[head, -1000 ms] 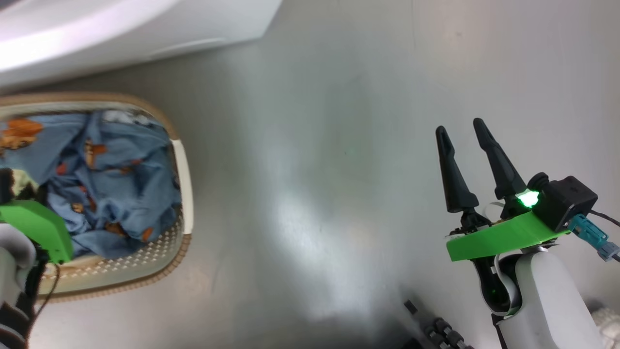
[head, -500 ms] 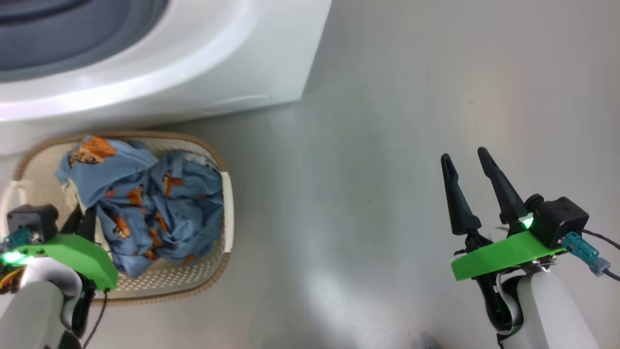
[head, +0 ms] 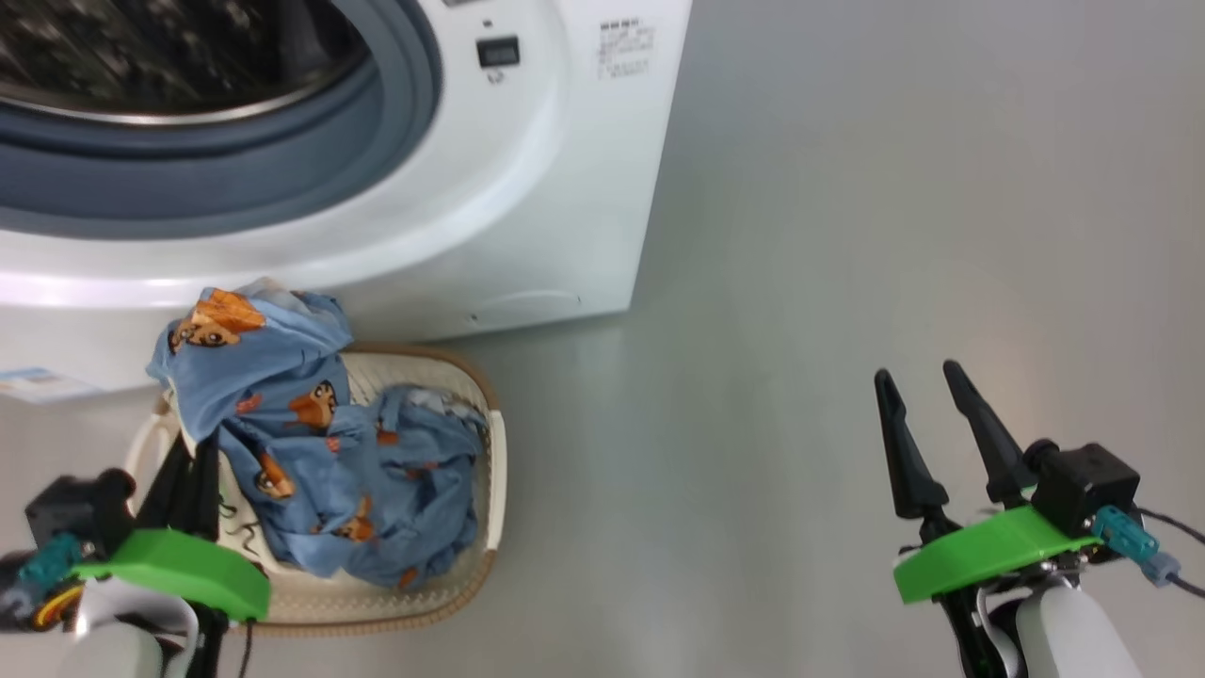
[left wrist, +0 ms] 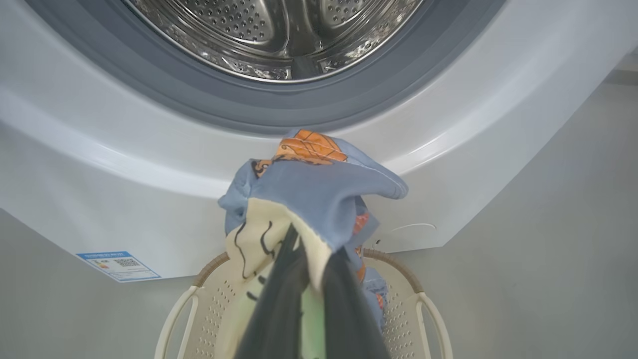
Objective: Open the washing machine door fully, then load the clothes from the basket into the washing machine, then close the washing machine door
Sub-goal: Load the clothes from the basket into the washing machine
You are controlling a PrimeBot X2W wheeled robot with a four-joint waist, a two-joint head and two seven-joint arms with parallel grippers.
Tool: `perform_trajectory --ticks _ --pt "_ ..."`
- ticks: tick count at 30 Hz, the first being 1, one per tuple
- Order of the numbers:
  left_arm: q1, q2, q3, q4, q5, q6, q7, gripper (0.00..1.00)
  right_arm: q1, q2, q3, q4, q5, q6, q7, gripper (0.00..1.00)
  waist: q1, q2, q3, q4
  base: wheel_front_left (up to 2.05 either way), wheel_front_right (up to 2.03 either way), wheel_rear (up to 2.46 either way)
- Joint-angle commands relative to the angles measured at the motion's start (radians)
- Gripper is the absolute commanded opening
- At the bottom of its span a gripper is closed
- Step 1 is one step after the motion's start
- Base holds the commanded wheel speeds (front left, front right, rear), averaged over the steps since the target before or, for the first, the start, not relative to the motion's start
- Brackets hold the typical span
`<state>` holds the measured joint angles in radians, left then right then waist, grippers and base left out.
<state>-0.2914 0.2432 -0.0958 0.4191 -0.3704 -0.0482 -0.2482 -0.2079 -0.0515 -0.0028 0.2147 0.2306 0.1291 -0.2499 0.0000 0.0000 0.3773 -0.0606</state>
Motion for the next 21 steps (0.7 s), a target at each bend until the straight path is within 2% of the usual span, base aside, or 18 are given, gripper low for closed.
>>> perform_trajectory --ticks 1,12,21 --pt "0.016 0.023 0.044 -0.036 0.012 0.006 -0.013 0.0 0.021 0.001 0.02 -0.017 -0.012 0.002 -0.012 1.0 0.0 0.0 -0.077 0.025 0.0 0.0 0.0" --pt "0.217 -0.079 0.155 -0.358 0.107 -0.004 -0.014 0.0 0.078 0.001 0.009 -0.007 -0.033 0.002 -0.012 1.0 0.0 0.0 -0.207 0.026 0.0 0.0 0.0" --pt "0.295 -0.113 0.202 -0.474 0.151 -0.014 -0.014 0.0 0.095 0.001 0.012 -0.002 -0.041 0.002 -0.012 1.0 0.0 0.0 -0.259 0.01 0.0 0.0 0.0"
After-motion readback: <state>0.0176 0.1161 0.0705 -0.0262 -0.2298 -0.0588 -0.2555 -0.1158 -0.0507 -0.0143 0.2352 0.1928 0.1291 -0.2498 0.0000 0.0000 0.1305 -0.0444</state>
